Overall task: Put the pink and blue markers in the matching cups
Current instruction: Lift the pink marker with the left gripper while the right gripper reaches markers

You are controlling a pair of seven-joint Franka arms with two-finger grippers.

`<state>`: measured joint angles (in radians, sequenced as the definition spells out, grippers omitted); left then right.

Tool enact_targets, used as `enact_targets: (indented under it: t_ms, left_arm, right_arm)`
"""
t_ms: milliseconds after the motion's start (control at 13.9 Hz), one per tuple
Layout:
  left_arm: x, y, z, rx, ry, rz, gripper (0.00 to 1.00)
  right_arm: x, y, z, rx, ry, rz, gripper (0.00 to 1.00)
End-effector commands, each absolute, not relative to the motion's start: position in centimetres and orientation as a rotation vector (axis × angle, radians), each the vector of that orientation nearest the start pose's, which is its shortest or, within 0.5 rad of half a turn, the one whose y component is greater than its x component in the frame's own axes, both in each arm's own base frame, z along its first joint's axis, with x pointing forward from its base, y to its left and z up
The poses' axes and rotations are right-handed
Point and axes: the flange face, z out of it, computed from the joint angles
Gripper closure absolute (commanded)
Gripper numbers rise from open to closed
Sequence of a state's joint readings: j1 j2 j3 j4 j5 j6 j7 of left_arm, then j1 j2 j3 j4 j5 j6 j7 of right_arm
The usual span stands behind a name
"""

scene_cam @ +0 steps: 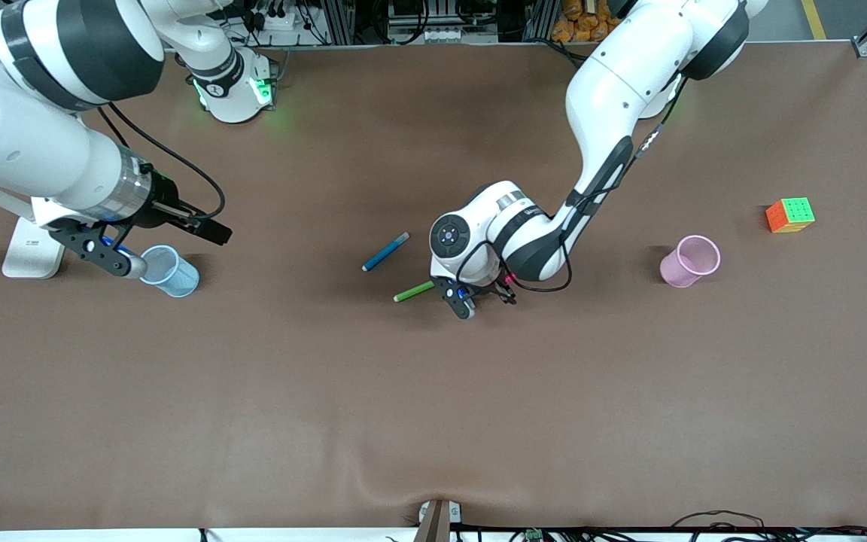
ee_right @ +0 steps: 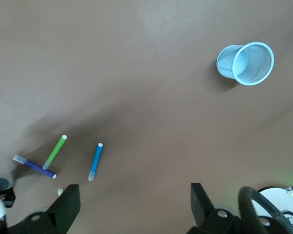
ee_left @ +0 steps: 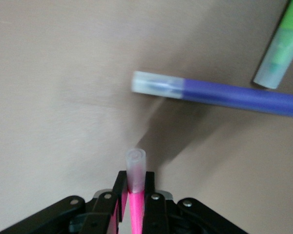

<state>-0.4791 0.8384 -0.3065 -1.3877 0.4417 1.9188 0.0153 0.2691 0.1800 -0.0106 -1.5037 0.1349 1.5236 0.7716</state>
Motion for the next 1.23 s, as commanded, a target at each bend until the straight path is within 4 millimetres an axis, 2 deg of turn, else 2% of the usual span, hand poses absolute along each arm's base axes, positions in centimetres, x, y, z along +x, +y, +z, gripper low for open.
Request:
enact_targets:
  t_ms: [0, 72, 144, 216, 433, 505, 721, 866, 1010, 1154]
  left_arm:
    - [56.8, -41.5, 27.0, -2.617, 1.233, 0.185, 1.00]
    - [57.1, -41.0, 29.0, -2.620, 1.220, 0.160, 1.00]
    - [58.4, -38.9, 30.9, -2.636, 1.188, 0.145, 1.00]
    - [58.7, -37.8, 32.2, -2.646, 1.195, 0.150, 1.00]
    - [60.0, -33.1, 36.0, -2.698, 1.232, 0.149, 1.00]
    - [60.1, -31.6, 37.2, -2.696, 1.253, 0.143, 1.00]
    - [60.5, -26.7, 39.0, -2.679, 1.333, 0.157, 1.00]
    - [60.4, -24.3, 39.7, -2.690, 1.363, 0.165, 1.00]
    - [60.6, -21.7, 40.6, -2.715, 1.375, 0.159, 1.00]
    - [60.7, -19.4, 41.3, -2.757, 1.362, 0.148, 1.00]
  right_arm:
    - [57.6, 18.1, 54.2, -2.966, 0.850, 0.334, 0.00]
    - [57.4, 19.2, 54.0, -2.963, 0.878, 0.332, 0.00]
    - [57.2, 20.5, 53.4, -2.959, 0.910, 0.332, 0.00]
    - [57.3, 21.3, 52.5, -2.948, 0.950, 0.321, 0.00]
    - [56.9, 25.4, 50.1, -2.930, 0.980, 0.266, 0.00]
    - [57.1, 27.0, 48.7, -2.917, 1.015, 0.252, 0.00]
    - [55.9, 33.9, 44.8, -2.880, 1.124, 0.209, 0.00]
    - [55.1, 36.6, 42.1, -2.889, 1.171, 0.219, 0.00]
    - [54.2, 38.7, 39.9, -2.910, 1.165, 0.234, 0.00]
    - [53.0, 40.2, 37.2, -2.875, 1.228, 0.205, 0.00]
